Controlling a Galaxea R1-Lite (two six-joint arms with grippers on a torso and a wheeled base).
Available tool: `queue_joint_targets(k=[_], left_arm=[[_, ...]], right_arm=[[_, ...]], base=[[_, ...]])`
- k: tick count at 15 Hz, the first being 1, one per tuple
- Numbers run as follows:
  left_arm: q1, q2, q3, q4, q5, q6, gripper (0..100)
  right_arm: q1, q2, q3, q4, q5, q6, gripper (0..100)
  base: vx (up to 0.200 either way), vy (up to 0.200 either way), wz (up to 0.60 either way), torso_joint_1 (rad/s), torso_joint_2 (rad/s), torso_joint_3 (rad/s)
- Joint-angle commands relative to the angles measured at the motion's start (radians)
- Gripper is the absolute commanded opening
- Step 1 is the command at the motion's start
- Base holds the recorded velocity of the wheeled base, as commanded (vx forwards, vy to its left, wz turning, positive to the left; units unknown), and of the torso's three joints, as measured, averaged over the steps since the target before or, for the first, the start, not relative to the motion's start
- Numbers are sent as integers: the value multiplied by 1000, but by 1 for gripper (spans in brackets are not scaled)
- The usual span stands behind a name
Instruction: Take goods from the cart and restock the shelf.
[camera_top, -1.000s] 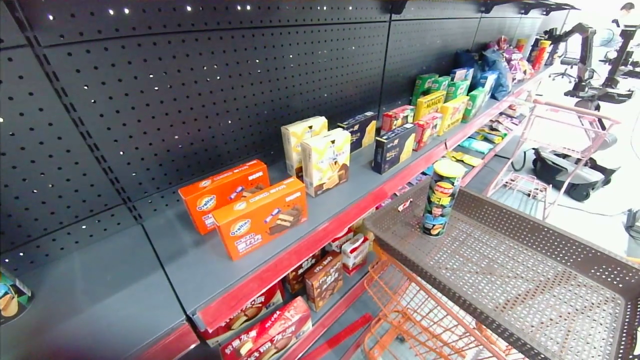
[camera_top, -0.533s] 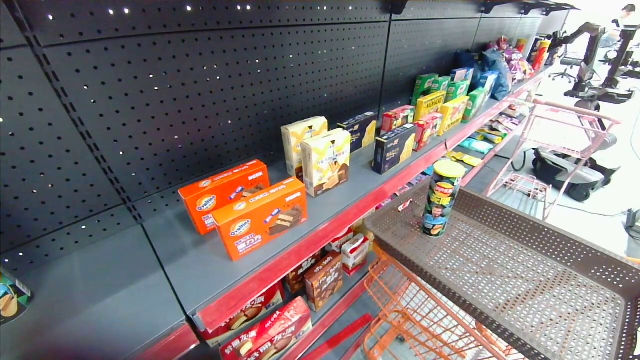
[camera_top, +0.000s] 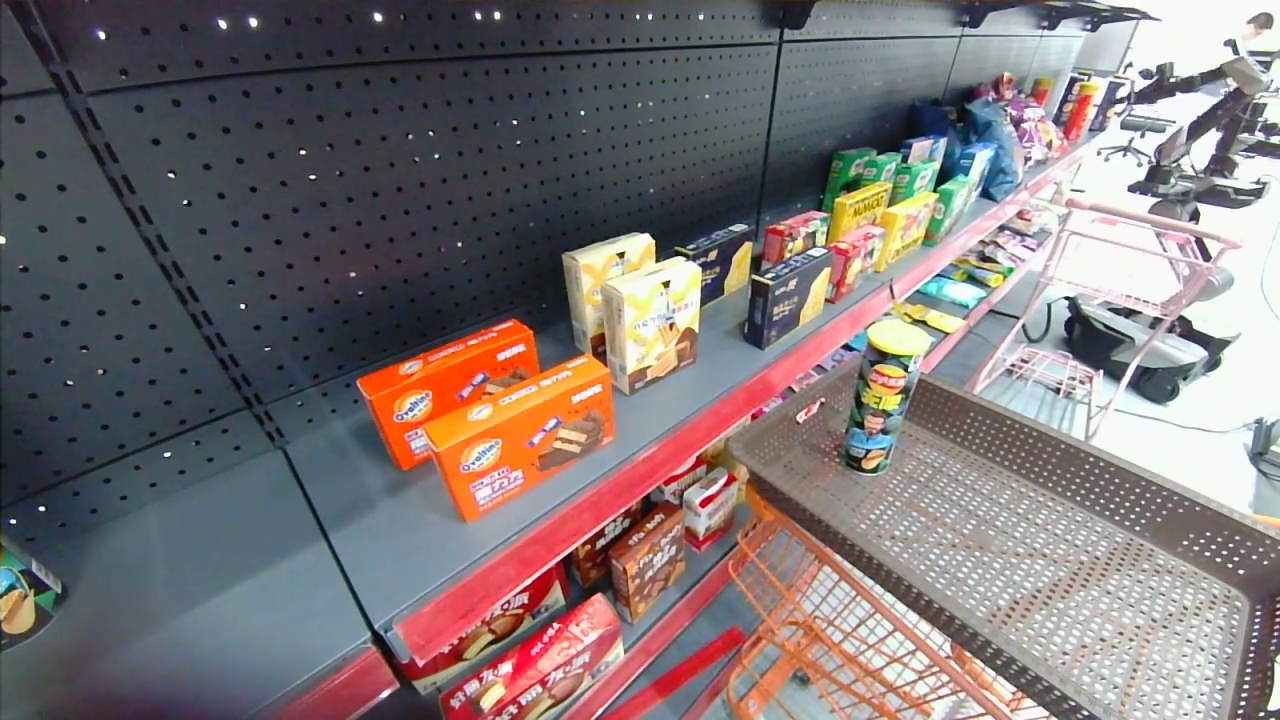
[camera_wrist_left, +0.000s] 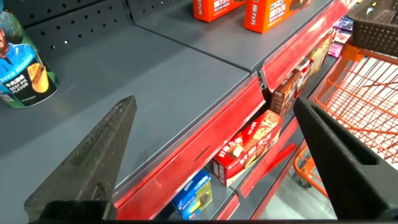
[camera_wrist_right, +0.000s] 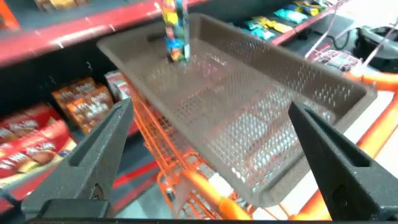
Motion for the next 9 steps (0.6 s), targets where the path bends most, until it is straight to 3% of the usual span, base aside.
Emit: queue_joint_targets(k=[1, 4, 6, 9], left_arm=[[0, 0, 0, 0, -1, 0, 100], [0, 0, 0, 0, 1, 0, 100], [0, 0, 0, 0, -1, 0, 100], [0, 0, 0, 0, 1, 0, 100]], right_arm=[[7, 471, -441, 25, 44, 77, 100], [-48, 657, -573, 2, -28, 70, 100], [-94, 783, -570, -105, -79, 66, 100], [-94, 884, -567, -157, -85, 63, 100]], base=[[0, 0, 0, 0, 0, 0], [0, 0, 0, 0, 0, 0], [0, 0, 0, 0, 0, 0], [0, 0, 0, 0, 0, 0]])
